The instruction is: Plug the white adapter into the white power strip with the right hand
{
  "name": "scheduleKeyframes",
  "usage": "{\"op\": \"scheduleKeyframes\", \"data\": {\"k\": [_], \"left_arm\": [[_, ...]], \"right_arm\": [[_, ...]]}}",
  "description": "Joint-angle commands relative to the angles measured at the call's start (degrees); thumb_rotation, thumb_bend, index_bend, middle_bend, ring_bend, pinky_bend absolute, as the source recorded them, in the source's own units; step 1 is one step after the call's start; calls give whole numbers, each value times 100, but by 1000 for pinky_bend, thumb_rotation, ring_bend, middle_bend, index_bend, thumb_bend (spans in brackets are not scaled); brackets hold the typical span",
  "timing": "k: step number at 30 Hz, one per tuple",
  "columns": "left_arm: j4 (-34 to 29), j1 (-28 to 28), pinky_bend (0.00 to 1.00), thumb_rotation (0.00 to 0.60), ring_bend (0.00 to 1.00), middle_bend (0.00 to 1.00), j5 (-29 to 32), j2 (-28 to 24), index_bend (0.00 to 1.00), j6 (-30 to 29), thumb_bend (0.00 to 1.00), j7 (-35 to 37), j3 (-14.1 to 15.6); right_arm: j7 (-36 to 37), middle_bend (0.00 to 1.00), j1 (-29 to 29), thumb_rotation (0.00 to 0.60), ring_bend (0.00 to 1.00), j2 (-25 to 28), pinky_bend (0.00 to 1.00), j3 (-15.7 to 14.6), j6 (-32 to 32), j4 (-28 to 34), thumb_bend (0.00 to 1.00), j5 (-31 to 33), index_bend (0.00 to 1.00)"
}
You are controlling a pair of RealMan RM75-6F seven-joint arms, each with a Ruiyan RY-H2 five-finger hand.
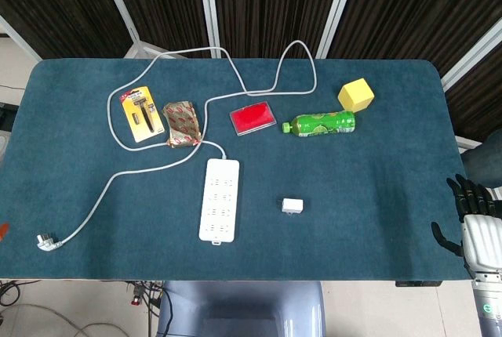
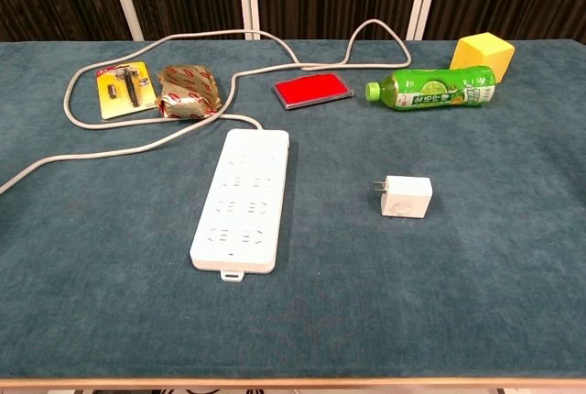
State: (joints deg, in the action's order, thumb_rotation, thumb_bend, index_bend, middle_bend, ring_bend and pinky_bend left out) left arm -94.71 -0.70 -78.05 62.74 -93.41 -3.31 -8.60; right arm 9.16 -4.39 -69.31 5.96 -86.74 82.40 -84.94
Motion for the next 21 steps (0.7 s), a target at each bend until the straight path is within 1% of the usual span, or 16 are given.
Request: {"op": "scheduleKeyframes", "data": {"k": [1, 14, 19, 21], "left_arm": [[-16, 2, 0, 600, 0, 0, 19, -2, 196, 17, 100, -13, 0], [-31, -16, 0, 600, 0, 0, -13, -9, 196, -19, 100, 3, 4], [-35, -24, 0, 600, 0, 0, -46, -3, 196, -47, 100, -10, 15], [-36, -28, 0, 600, 0, 0, -41, -3, 196, -48, 100, -5, 14]], "right_arm": [[-12, 34, -3, 600, 0, -6, 0, 0, 16, 2, 414, 12, 28], [-39, 35, -8, 600, 10, -6, 0, 2, 57, 41, 414, 46, 28], [-28, 35, -8, 600, 55, 14, 0, 2, 79, 77, 413, 64, 28], [18, 52, -14, 600, 89, 33, 12, -17, 118, 92, 413, 55, 28]]}}
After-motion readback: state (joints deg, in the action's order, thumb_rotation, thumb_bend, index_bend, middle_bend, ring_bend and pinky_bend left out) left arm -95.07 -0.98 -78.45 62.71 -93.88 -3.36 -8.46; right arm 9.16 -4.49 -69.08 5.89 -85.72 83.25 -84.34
